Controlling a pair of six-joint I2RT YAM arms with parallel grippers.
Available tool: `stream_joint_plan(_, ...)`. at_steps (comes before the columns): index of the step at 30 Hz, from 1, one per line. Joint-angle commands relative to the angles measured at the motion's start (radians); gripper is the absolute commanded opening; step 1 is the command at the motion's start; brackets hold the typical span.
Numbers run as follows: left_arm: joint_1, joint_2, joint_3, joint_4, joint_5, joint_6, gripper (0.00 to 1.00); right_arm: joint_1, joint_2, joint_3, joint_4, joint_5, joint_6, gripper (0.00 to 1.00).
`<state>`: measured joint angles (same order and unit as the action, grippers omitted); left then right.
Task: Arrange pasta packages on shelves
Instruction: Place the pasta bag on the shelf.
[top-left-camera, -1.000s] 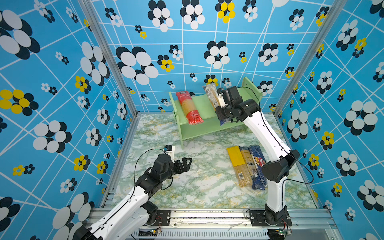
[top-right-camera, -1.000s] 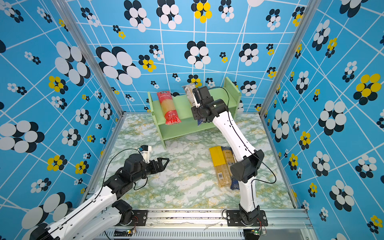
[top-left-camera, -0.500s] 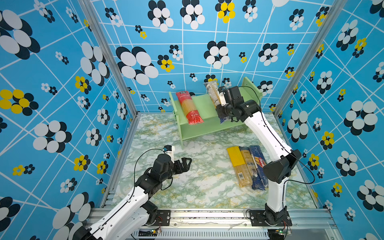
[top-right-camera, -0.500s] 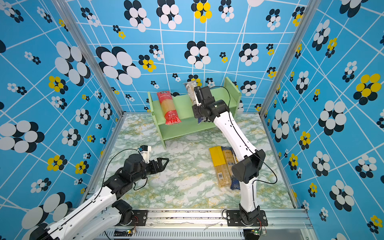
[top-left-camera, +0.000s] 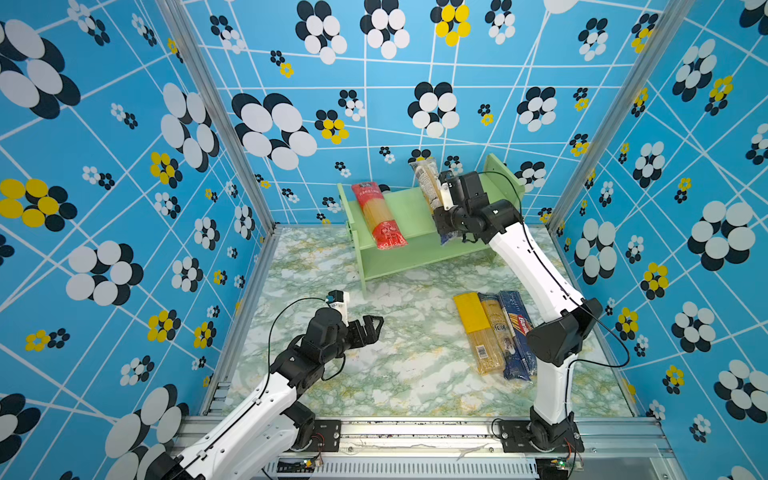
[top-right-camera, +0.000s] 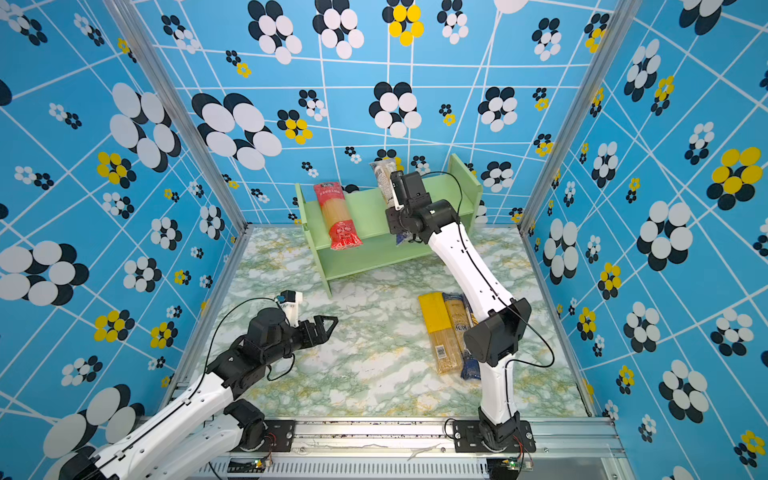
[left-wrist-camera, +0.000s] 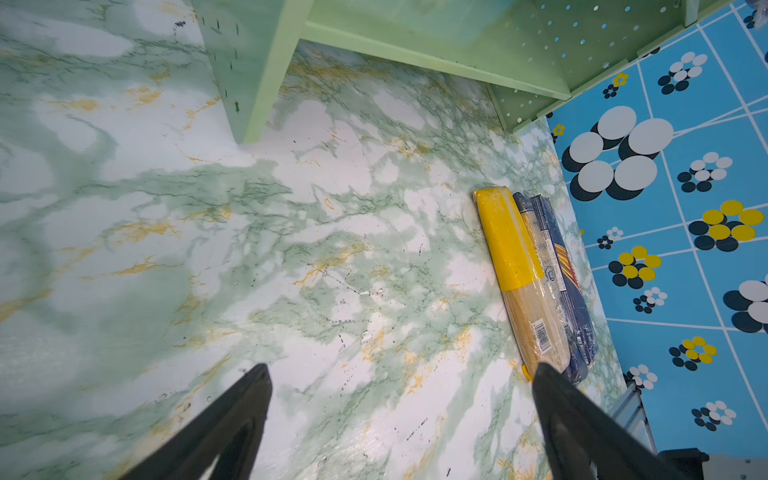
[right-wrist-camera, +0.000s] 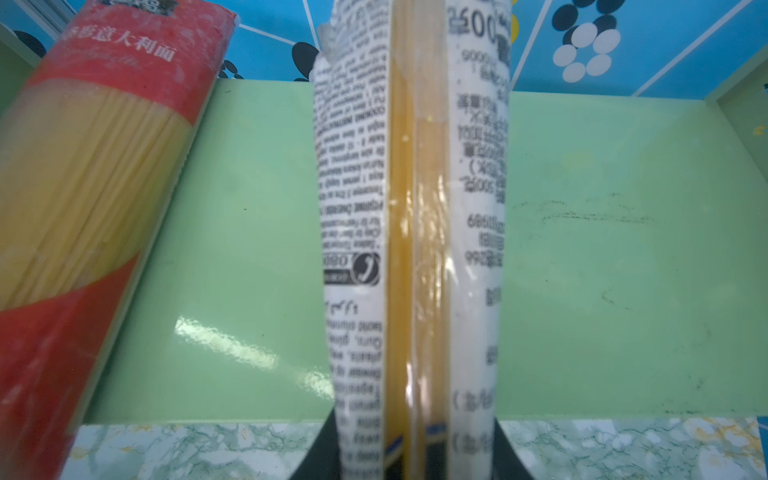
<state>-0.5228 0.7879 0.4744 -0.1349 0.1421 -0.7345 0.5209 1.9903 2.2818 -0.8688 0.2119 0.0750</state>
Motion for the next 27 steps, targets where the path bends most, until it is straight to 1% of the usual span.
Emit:
stream_joint_plan(1, 0.002, -0.006, 0.034, -0.006, -0.01, -0.003, 0.99, -0.007, -0.041, 0.028, 0.183, 0.023, 0.026, 0.0)
stream_joint_plan(27, 0.002, -0.001, 0.024, 0.014, -0.004, -0.005, 0.99, -0.009, 0.036, 0.078, 0.218, -0.014, 0.083, 0.0)
